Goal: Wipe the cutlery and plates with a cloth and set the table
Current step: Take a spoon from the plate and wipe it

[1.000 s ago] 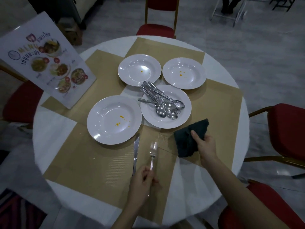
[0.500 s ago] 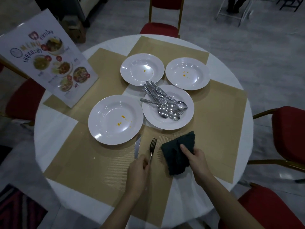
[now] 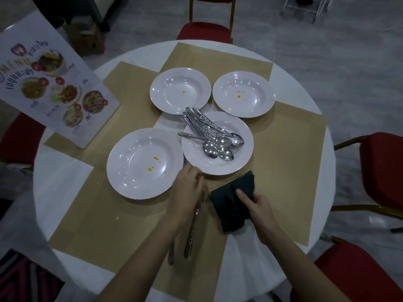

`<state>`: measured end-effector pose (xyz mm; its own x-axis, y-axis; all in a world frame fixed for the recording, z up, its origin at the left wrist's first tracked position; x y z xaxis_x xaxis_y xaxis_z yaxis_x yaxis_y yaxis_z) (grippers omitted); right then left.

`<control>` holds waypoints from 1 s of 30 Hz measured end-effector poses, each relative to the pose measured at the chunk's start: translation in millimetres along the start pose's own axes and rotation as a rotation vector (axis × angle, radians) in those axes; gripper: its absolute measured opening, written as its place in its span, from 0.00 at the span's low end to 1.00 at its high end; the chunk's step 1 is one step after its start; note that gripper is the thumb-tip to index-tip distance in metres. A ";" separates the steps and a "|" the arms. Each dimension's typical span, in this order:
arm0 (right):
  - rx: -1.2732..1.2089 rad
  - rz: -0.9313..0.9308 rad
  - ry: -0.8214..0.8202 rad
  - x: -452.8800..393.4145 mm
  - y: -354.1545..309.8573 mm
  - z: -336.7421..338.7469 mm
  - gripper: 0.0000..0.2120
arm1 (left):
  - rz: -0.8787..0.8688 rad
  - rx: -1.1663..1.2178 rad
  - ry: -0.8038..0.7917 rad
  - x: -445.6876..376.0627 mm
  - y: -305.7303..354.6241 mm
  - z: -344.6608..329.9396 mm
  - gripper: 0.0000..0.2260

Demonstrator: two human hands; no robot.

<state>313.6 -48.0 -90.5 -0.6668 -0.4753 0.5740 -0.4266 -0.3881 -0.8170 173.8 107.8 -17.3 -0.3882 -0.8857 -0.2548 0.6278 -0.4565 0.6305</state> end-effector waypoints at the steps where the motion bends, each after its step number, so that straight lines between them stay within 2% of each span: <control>1: -0.007 -0.008 -0.008 -0.1 -1.6 0.2 0.14 | -0.060 -0.038 0.002 -21.3 6.7 -7.5 0.05; 4: -0.011 -0.017 -0.016 -2.4 -7.4 2.8 0.14 | -0.224 -0.161 -0.013 -73.3 22.4 -31.5 0.11; 7: -0.013 -0.029 -0.009 -4.5 -13.3 4.4 0.15 | -0.360 -0.351 -0.047 -100.5 24.6 -54.1 0.09; 10: -0.055 -0.038 -0.008 -4.0 -17.6 5.2 0.14 | -0.403 -0.493 -0.097 -105.7 16.7 -69.2 0.11; 15: -0.064 -0.053 0.001 -4.2 -17.9 8.8 0.15 | -0.435 -0.610 -0.083 -111.7 13.8 -70.2 0.07; 26: -0.089 -0.017 -0.004 -5.0 -24.2 0.6 0.17 | -0.576 -0.651 -0.042 -107.6 26.0 -55.9 0.11; 28: -0.107 0.001 -0.003 -1.8 -24.4 -2.4 0.17 | -0.541 -0.601 -0.035 -96.9 34.8 -41.7 0.09; 30: -0.119 0.001 0.006 3.3 -21.1 -5.0 0.18 | -0.395 -0.380 -0.084 -74.3 36.4 -28.2 0.03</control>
<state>317.4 -37.5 -71.6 -0.6704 -0.4710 0.5734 -0.4953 -0.2914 -0.8184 244.5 154.7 3.9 -0.6859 -0.6384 -0.3492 0.6168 -0.7647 0.1864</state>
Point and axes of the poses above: each hand's wrist, its own x-axis away from the middle knuckle, its own z-axis out of the back of the hand, y = z × x, the point moved 10 cm from there along -x, towards the middle knuckle, and after that the axes turned 15 degrees about y, right-handed, at the moved point
